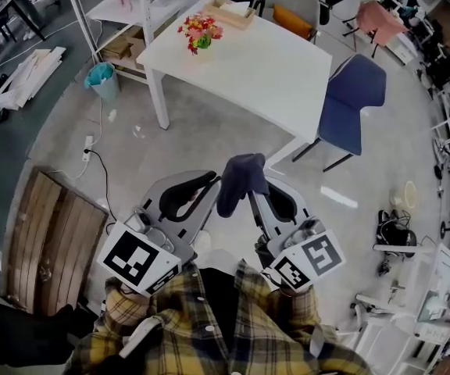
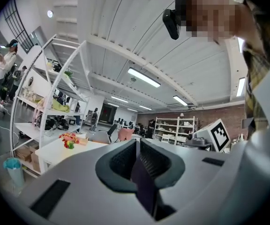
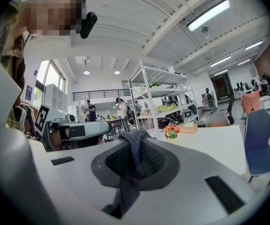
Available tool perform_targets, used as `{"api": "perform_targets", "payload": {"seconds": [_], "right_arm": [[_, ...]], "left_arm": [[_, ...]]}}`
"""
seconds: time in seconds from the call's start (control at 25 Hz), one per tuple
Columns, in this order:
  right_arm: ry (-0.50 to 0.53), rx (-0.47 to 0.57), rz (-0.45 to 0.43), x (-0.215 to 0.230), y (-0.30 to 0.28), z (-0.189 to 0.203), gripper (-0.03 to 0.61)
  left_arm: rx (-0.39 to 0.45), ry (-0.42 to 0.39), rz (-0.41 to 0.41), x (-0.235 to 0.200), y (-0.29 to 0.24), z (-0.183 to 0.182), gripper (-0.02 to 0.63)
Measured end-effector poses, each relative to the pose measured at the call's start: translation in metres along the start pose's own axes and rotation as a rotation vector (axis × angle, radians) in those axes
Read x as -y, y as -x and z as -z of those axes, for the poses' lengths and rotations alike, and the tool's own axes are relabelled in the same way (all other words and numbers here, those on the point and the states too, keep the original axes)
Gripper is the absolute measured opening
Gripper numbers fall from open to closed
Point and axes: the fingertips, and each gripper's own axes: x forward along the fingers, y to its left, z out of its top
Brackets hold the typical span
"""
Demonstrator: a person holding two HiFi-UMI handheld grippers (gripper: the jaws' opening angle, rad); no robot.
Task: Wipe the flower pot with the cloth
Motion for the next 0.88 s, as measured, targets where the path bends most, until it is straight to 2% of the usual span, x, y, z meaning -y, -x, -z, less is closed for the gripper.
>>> {"api": "perform_targets", "payload": {"seconds": [0.32, 0.88], "right_arm": [[-0.012, -0.028, -0.002, 0.002, -0.062, 0.003, 0.011], [-0.020, -0.011, 0.077, 0.021, -0.222, -0.026, 0.011]], "left_arm": [[-0.007, 0.017, 0.002, -0.056, -0.001, -0.003, 0.034], [-0.017, 0.001, 0.044, -0.228, -0.022, -0.040, 0.034]]}}
